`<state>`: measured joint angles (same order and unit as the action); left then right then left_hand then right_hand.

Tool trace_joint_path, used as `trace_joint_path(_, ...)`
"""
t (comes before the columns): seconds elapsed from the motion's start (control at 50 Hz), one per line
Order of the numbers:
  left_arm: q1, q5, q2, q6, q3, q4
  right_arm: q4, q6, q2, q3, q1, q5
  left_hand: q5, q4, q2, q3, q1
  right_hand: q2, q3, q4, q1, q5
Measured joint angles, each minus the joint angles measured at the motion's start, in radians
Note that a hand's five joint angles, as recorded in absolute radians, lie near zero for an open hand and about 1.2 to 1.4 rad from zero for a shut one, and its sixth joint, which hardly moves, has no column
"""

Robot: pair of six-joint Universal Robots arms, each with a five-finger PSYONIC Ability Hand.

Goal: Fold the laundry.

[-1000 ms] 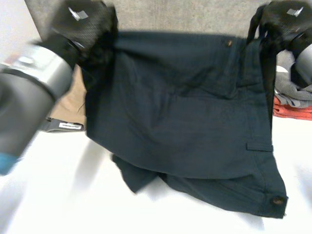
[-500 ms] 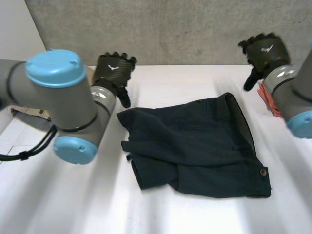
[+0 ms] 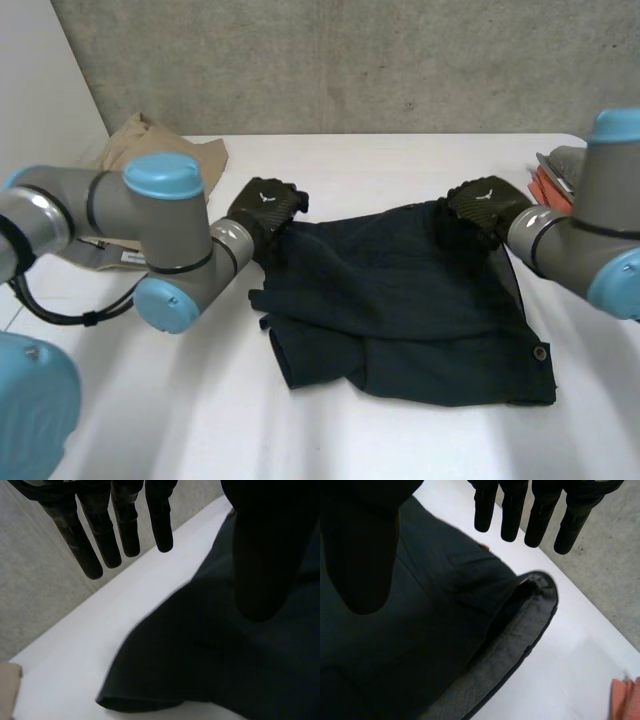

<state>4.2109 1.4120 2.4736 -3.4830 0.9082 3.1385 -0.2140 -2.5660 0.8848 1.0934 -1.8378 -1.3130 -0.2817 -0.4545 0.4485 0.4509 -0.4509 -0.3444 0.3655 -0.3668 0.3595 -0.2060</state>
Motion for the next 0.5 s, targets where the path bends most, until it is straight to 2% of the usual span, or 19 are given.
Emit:
trace_joint_path(0.14,-0.007,0.007,0.083,-0.001,-0.057,-0.001,0.137,0.005,-0.118,-0.025,0.000,-0.009,-0.092,-0.093,0.098,0.098,-0.103,-0.055,0.049,-0.057,0.062,-0.052)
trace_joint_path(0.2,-0.010,0.010,0.096,-0.002,-0.059,0.002,0.182,0.007,-0.153,-0.031,0.000,-0.011,-0.355,-0.361,0.379,0.363,-0.397,-0.072,0.061,-0.078,0.078,-0.070)
trace_joint_path(0.22,-0.011,0.010,0.097,-0.003,-0.059,0.002,0.188,0.007,-0.160,-0.033,0.000,-0.011,-0.355,-0.361,0.379,0.363,-0.397,-0.084,0.070,-0.085,0.087,-0.077)
trace_joint_path(0.3,-0.015,0.019,0.094,-0.008,-0.054,0.008,0.214,0.008,-0.195,-0.046,0.001,-0.014,-0.685,-0.698,0.702,0.694,-0.681,-0.126,0.112,-0.116,0.119,-0.101)
trace_joint_path(0.4,-0.021,0.048,0.073,-0.012,-0.049,0.024,0.221,0.010,-0.222,-0.060,0.001,-0.018,-0.711,-0.742,0.744,0.732,-0.687,-0.407,0.382,-0.379,0.400,-0.283)
trace_joint_path(0.44,-0.024,0.062,0.055,-0.013,-0.046,0.031,0.219,0.010,-0.227,-0.062,0.001,-0.020,-0.711,-0.742,0.744,0.732,-0.687,-0.672,0.629,-0.628,0.600,-0.540)
trace_joint_path(0.5,-0.027,0.075,0.022,-0.011,-0.043,0.038,0.217,0.007,-0.215,-0.064,0.001,-0.023,-0.711,-0.742,0.744,0.732,-0.687,-0.831,0.805,-0.808,0.734,-0.750)
